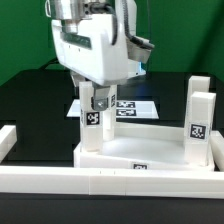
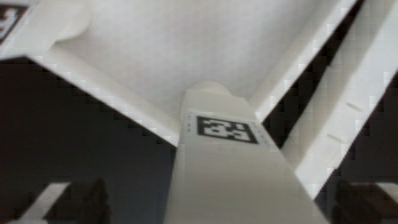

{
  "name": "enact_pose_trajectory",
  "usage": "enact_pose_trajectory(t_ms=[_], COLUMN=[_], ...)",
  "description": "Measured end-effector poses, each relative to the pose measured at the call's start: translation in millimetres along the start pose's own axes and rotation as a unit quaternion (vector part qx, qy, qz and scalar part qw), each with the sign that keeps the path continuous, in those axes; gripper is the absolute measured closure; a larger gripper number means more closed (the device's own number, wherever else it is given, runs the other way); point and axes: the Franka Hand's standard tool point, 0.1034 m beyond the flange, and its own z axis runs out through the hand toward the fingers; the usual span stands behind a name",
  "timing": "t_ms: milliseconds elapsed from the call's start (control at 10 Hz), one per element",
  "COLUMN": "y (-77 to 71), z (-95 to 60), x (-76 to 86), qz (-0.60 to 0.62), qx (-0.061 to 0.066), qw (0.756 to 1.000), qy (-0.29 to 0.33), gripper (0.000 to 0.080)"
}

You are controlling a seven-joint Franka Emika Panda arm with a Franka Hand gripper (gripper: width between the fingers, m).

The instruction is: Assemble desk

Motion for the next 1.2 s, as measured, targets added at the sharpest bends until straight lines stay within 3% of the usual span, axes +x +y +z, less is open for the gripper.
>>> enact_pose_trajectory(t_ms=[600, 900, 1200], y=[0.3, 0.4, 1.4], z=[0.1, 0.1, -0.3], x=[0.8, 2.5, 3.6], qz=[-0.226, -0.386, -0.488], qx=[-0.004, -0.023, -0.027], qw=[0.974, 0.922, 0.872], qy=[0.004, 0.015, 0.013], gripper=[0.0150, 0.0150, 0.0150])
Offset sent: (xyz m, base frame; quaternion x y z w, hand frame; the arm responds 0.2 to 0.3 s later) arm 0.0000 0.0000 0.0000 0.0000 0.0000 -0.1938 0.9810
